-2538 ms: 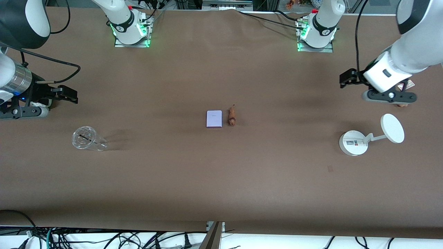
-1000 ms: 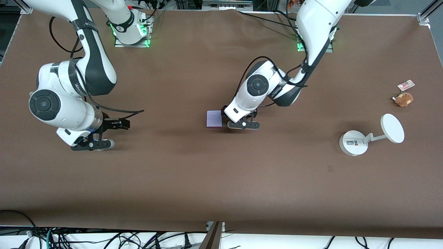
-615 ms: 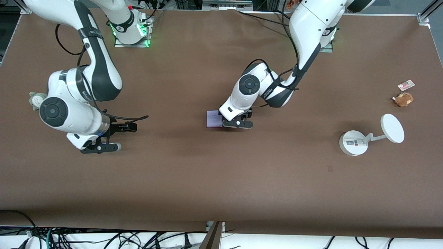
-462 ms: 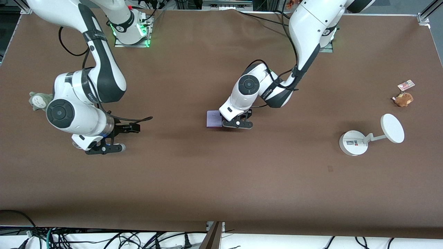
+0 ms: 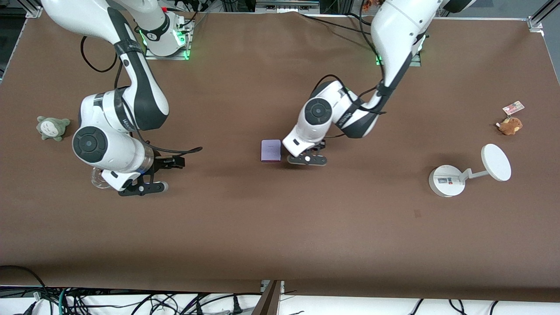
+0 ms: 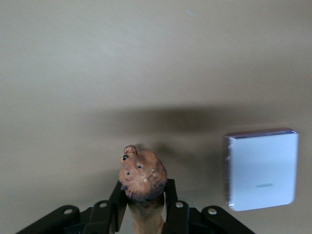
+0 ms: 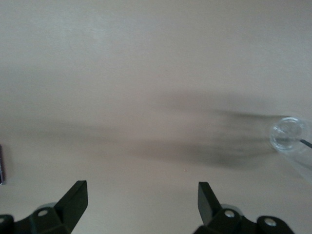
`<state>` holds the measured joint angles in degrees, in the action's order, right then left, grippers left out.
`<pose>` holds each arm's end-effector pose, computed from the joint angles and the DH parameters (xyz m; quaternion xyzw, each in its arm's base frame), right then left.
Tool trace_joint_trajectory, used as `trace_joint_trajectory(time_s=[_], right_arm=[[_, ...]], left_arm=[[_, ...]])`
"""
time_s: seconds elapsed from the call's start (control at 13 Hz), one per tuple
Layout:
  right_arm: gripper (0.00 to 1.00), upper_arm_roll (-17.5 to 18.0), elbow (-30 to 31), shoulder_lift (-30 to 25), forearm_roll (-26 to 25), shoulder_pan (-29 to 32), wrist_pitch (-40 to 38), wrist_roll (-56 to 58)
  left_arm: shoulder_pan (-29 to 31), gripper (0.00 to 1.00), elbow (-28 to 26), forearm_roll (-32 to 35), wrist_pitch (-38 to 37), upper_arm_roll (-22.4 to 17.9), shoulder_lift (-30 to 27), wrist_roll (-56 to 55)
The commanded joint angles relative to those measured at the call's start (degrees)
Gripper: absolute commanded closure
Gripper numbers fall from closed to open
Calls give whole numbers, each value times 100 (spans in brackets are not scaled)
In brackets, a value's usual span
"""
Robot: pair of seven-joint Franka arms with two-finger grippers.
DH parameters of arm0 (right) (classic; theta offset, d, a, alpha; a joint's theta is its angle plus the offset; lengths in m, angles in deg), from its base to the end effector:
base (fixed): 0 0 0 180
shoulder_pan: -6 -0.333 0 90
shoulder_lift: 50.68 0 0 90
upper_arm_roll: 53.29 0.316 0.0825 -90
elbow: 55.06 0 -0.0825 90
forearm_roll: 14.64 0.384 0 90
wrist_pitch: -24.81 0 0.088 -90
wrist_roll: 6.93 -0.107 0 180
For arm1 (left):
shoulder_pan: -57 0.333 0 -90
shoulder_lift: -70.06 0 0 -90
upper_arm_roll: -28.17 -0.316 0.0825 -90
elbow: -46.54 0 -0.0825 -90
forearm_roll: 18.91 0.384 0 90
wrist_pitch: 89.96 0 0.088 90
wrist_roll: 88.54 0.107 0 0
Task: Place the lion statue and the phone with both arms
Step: 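Carry the lion toward the lamp while the right gripper reaches the box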
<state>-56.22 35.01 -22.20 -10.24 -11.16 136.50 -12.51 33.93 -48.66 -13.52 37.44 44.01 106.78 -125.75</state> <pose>0.6515 0.1751 0.3440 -0.9961 -0.0614 0.0623 0.0119 0.5415 -0.4067 0.2415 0.9984 -0.0205 -0.0492 0.0200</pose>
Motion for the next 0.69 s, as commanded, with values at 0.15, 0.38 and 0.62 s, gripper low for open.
trace_joint_trajectory(time_s=[0.15,0.38,0.62], right_arm=[[0,-14,-60,262,78,-620,413,-933],[0,-14,-69,534,78,-1227,949,-1839],[0,-14,-69,877,87,-1798,1424,-2411]], left_arm=[[1144,77,-103,138,-1277,6,-736,1275],[2057,78,-165,435,-1454,24,-816,1988],[2928,78,-200,481,-1384,33,-703,2734]])
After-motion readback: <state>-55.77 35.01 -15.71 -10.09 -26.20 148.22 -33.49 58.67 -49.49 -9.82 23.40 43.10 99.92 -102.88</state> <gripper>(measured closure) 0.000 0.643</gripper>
